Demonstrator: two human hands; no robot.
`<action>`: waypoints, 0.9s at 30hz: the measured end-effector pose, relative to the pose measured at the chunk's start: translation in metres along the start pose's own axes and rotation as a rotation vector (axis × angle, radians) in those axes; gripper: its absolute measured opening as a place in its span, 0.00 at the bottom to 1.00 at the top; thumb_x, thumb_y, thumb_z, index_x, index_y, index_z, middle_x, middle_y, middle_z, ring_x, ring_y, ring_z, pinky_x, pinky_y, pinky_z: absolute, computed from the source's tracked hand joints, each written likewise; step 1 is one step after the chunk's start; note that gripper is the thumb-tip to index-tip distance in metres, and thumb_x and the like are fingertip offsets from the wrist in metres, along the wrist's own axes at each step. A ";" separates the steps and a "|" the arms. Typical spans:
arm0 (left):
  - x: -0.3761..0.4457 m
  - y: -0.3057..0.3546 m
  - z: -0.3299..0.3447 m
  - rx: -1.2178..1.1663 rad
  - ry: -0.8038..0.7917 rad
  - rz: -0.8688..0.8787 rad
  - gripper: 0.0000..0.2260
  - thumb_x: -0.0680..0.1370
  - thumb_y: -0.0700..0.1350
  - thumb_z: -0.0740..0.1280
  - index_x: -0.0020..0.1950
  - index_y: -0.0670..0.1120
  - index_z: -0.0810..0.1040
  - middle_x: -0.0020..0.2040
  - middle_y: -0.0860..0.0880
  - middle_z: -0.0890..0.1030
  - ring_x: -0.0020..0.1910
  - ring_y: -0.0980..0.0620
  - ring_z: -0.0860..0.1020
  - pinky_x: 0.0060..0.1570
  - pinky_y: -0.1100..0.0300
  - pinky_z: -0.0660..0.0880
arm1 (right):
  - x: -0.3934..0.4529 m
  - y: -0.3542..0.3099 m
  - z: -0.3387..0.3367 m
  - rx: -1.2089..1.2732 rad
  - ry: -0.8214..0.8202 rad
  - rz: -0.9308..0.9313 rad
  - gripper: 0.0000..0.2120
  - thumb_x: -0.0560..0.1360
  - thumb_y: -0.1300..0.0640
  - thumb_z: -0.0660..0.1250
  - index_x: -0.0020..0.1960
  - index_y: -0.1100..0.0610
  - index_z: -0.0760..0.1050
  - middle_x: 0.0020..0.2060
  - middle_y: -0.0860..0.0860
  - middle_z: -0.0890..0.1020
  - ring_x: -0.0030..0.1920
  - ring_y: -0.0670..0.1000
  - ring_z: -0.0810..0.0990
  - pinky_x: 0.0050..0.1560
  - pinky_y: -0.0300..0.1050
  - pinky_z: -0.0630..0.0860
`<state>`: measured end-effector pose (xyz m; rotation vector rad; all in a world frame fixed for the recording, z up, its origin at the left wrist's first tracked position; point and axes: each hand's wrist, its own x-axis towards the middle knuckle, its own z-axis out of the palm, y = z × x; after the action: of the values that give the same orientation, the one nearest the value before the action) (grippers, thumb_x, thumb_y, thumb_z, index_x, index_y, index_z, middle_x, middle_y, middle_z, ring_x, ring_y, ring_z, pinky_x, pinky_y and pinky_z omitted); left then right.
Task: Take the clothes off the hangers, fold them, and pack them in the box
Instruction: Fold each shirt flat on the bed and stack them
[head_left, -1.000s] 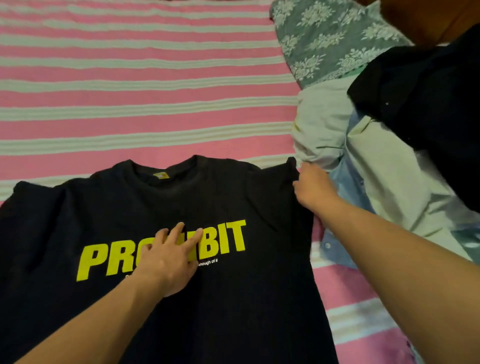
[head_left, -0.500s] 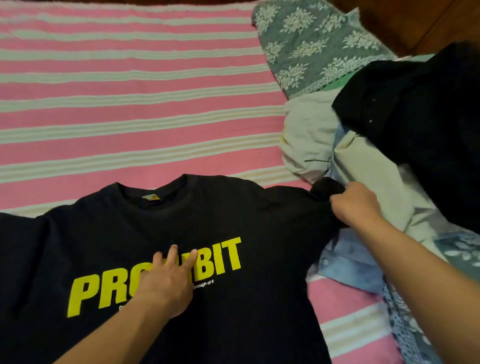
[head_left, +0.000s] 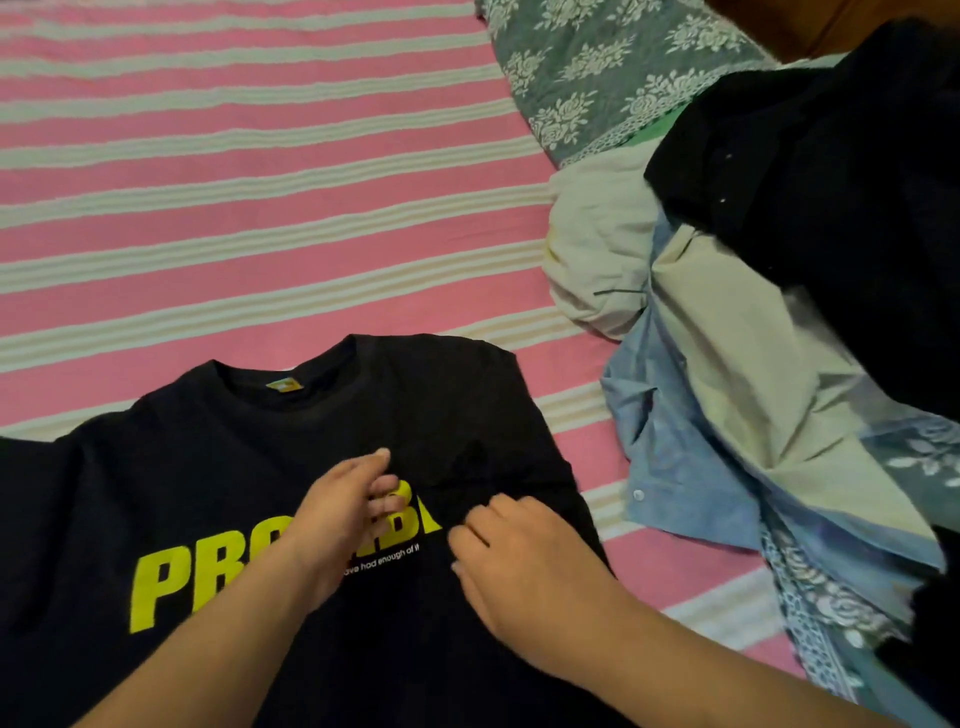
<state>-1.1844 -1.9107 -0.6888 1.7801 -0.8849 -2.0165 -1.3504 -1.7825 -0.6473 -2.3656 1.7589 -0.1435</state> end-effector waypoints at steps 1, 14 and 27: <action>0.006 -0.004 -0.002 0.127 0.037 0.071 0.18 0.81 0.52 0.69 0.68 0.49 0.75 0.55 0.47 0.83 0.50 0.49 0.83 0.52 0.52 0.79 | -0.009 0.004 0.007 0.043 0.029 0.088 0.03 0.77 0.53 0.66 0.45 0.51 0.74 0.39 0.47 0.75 0.36 0.50 0.74 0.34 0.46 0.72; 0.045 0.017 0.011 1.211 0.110 0.755 0.08 0.79 0.42 0.69 0.55 0.53 0.80 0.55 0.56 0.72 0.52 0.53 0.75 0.51 0.57 0.77 | 0.034 0.034 0.027 -0.108 -0.125 0.335 0.29 0.47 0.66 0.82 0.46 0.58 0.77 0.40 0.56 0.78 0.24 0.55 0.74 0.25 0.45 0.60; -0.010 0.087 0.100 0.444 0.007 0.502 0.04 0.83 0.43 0.60 0.55 0.42 0.69 0.41 0.41 0.81 0.29 0.45 0.80 0.30 0.54 0.81 | -0.065 0.069 -0.020 0.199 0.261 0.685 0.07 0.74 0.53 0.73 0.42 0.57 0.82 0.49 0.53 0.79 0.46 0.55 0.79 0.44 0.46 0.74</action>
<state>-1.2940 -1.9467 -0.6226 1.5402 -1.6840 -1.5700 -1.4374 -1.7417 -0.6402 -1.5535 2.4300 -0.5086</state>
